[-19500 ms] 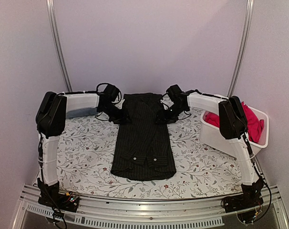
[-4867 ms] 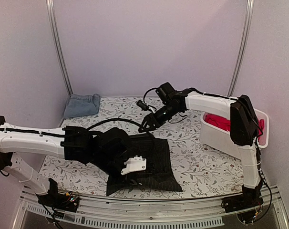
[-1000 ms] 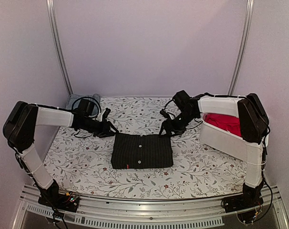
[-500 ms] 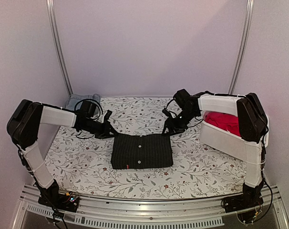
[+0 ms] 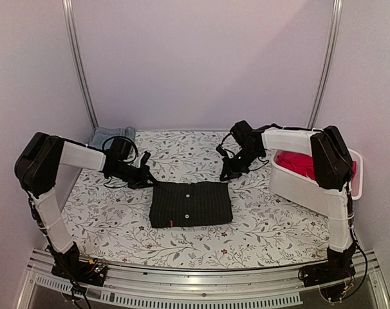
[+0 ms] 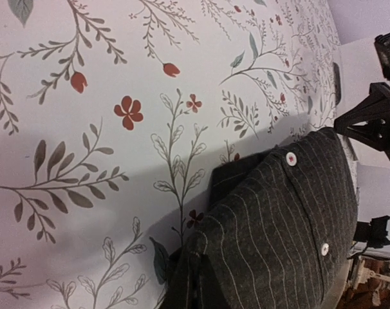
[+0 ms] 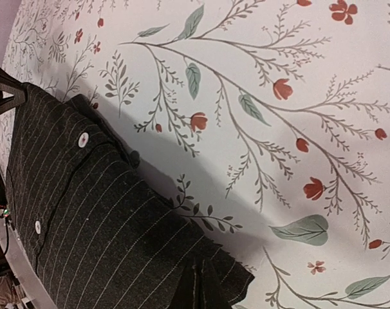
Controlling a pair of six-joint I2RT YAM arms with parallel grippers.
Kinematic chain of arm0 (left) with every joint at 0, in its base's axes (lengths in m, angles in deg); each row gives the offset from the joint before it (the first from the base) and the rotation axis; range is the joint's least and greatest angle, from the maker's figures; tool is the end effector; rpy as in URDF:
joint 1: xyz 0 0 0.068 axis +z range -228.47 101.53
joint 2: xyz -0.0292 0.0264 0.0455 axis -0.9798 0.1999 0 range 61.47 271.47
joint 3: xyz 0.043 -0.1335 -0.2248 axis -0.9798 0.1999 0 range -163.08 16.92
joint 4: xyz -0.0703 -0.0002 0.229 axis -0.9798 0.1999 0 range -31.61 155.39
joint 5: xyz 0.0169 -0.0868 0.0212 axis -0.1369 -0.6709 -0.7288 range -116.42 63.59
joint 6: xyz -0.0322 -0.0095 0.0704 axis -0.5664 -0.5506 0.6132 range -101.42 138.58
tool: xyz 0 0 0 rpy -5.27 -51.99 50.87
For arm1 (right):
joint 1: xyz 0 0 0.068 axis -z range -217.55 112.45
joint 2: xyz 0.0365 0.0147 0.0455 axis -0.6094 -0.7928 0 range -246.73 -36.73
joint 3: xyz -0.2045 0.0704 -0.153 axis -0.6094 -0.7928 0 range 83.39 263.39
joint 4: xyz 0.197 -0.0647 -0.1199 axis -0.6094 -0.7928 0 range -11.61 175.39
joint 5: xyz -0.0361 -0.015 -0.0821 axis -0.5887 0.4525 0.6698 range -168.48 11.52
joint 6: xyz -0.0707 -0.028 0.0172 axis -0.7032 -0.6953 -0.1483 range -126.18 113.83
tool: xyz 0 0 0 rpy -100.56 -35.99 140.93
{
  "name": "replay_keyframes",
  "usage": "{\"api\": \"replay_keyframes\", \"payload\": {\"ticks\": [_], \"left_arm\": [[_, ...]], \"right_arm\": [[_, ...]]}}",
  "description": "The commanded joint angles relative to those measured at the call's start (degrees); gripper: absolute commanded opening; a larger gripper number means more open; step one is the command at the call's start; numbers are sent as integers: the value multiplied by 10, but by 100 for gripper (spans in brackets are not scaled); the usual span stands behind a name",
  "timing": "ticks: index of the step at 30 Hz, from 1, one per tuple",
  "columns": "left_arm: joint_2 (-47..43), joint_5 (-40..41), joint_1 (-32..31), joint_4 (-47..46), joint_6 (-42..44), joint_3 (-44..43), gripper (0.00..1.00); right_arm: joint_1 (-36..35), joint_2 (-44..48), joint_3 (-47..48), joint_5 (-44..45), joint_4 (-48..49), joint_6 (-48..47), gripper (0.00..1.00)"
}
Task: Fold and stack the mixed laundry pile
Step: Adjust the square-folded shirt at the center of the board.
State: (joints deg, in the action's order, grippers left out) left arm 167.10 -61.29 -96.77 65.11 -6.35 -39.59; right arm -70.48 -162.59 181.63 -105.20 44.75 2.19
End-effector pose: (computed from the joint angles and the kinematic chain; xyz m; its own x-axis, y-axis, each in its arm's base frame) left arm 0.3218 -0.1466 0.1252 -0.9494 -0.0502 -0.3099 0.1790 0.7244 -0.6657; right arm 0.3559 0.2662 0.1473 -0.8623 -0.4037 -0.3056 -0.5053 0.7256 0.4671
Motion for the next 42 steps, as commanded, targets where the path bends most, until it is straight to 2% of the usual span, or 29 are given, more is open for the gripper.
{"api": "replay_keyframes", "payload": {"ticks": [1, 10, 11, 13, 14, 16, 19, 26, 37, 42], "left_arm": [[32, 46, 17, 12, 9, -22, 0], [94, 54, 19, 15, 21, -71, 0], [95, 54, 19, 16, 21, -73, 0], [94, 56, 19, 17, 19, -74, 0], [93, 58, 19, 17, 20, -73, 0], [90, 60, 19, 19, 19, -69, 0], [85, 60, 19, 18, 20, -62, 0], [79, 58, 19, 19, 25, -59, 0], [78, 55, 19, 13, 24, -53, 0], [80, 54, 19, 10, 22, -53, 0]], "right_arm": [[3, -22, 11, 87, 10, 2, 0], [4, -59, 39, 115, 30, 3, 0], [4, -57, 48, 110, 27, 3, 4], [8, -44, 50, 93, 25, 5, 29], [9, -34, 48, 84, 25, 6, 38], [14, -10, 42, 69, 24, 12, 47], [24, 19, 28, 32, 17, 18, 52], [29, 36, -18, -97, 16, 31, 53], [26, -7, -44, -130, 12, 10, 52], [26, -23, -43, -160, 17, 4, 46]]}}
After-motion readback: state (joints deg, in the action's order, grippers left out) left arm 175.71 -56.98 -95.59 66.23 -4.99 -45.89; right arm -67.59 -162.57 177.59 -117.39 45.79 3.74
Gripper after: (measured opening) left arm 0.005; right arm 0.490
